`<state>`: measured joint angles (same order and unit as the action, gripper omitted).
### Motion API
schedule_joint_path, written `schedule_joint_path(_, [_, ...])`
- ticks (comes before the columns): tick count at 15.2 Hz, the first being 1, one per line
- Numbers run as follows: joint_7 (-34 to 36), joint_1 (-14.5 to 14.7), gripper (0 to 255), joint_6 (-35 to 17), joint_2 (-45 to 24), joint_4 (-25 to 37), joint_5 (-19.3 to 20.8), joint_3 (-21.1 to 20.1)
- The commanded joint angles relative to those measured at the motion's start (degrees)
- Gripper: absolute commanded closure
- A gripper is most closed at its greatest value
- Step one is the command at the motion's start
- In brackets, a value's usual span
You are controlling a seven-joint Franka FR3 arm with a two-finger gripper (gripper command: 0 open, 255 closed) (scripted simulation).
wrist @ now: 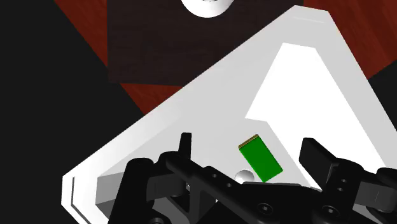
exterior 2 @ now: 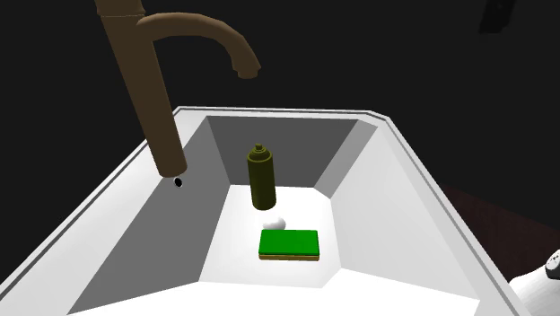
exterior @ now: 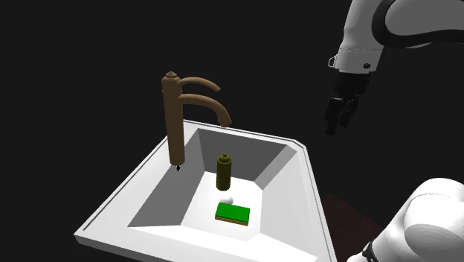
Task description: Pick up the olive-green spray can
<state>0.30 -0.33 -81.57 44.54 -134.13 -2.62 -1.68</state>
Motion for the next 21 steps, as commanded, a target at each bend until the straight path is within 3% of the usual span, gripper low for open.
schedule_joint_path(1, [0.0,0.0,0,0.0,0.0,0.0,0.0,0.0])
schedule_joint_path(11, [-6.95,1.8,0,-21.27,-14.48,-3.61,-2.97,2.73])
schedule_joint_path(21, [-15.9,4.46,0,-38.15,-34.24,1.79,-9.35,4.45])
